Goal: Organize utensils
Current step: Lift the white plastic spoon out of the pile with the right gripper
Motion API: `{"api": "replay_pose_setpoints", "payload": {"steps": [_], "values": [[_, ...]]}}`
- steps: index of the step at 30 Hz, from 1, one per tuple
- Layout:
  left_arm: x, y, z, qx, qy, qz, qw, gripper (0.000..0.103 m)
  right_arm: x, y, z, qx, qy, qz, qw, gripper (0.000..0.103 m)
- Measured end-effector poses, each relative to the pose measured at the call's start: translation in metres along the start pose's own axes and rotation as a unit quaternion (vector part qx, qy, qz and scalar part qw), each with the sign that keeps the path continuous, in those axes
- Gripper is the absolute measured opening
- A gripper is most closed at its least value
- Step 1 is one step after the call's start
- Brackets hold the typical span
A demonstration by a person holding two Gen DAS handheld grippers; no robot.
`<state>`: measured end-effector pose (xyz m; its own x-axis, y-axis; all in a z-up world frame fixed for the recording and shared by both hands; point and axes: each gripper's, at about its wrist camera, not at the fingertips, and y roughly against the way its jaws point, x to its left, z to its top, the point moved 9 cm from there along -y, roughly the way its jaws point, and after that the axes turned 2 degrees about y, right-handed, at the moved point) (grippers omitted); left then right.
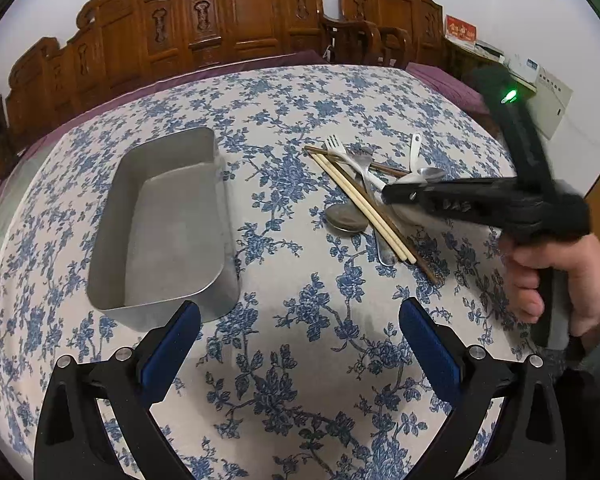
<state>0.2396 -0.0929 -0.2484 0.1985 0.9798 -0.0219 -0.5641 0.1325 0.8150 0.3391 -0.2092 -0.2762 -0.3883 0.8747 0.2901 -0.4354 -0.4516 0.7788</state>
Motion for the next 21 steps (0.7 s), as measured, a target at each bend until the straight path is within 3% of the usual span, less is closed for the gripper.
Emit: {"api": "replay_pose_setpoints", "payload": {"steps": [8, 13, 21], "values": [[-0.024, -0.022, 0.008, 0.007, -0.011, -0.014, 0.9998, 0.096, -0.026, 0.021, 0.006, -0.021, -0.004, -0.031, 0.999, 0.008], [-0.044, -0.044, 0.017, 0.019, -0.026, -0.017, 0.9993, 0.087, -0.036, 0.021, 0.007, -0.022, -0.008, -0.038, 0.999, 0.008], [-0.052, -0.078, 0.030, 0.043, -0.001, -0.016, 0.9990, 0.076, -0.041, 0.027, 0.011, -0.031, -0.017, -0.034, 0.999, 0.008]]}}
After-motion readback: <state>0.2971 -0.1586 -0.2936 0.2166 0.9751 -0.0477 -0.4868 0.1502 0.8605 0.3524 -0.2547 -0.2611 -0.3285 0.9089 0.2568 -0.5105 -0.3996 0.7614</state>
